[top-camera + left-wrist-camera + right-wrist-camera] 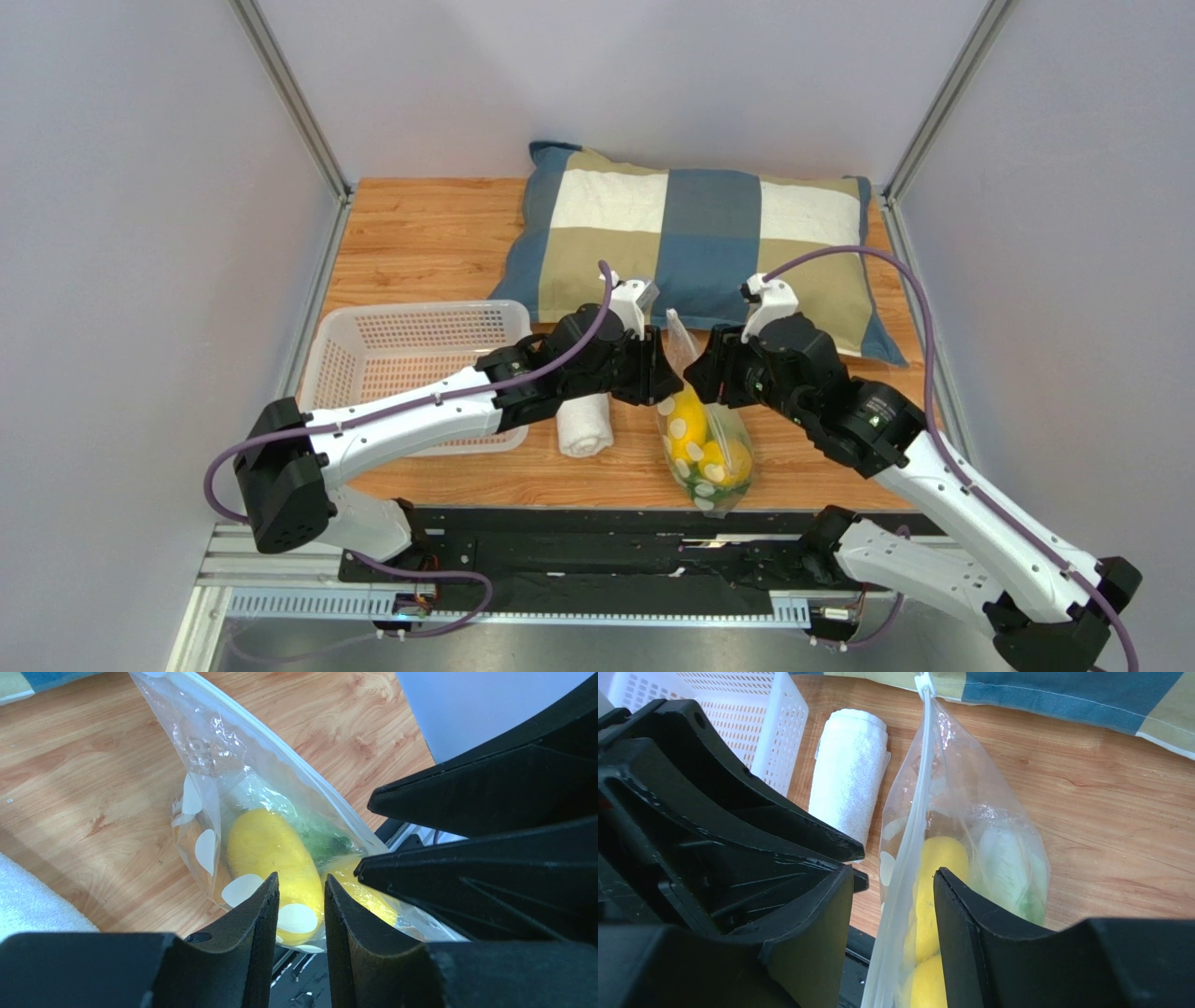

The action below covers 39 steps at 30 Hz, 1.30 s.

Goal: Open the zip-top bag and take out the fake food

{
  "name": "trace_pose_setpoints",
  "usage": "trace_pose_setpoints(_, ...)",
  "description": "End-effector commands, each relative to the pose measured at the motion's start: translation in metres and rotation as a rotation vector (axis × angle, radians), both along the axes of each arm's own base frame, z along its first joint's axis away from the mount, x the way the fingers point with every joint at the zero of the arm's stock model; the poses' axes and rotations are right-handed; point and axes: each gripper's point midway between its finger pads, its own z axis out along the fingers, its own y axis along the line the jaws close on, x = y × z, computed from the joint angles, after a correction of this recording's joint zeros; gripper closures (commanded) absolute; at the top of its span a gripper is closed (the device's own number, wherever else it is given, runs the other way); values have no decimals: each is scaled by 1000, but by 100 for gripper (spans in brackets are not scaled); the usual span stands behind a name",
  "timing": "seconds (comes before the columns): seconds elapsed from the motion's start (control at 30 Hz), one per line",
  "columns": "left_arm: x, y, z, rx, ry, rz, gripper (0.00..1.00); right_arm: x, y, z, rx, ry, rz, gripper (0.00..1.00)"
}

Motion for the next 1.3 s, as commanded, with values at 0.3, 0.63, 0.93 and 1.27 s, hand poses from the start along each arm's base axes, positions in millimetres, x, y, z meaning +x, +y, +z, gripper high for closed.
trace_pose_setpoints(0.3, 0, 1, 10, -14, -34, -1, 66, 14, -11, 21, -52, -74, -109, 57)
trace_pose_setpoints(0.63, 0, 1, 10, -16, -35, -1, 66, 16, -15, 14, -81, -69, -123, 62)
trace_pose_setpoints(0.93, -1, 2, 11, -17, -37, -1, 66, 16, -15, 5, -105, -56, -119, 66)
trace_pose_setpoints(1.27, -1, -1, 8, -13, -33, -9, 66, 15, -13, 30, -56, -98, -105, 62)
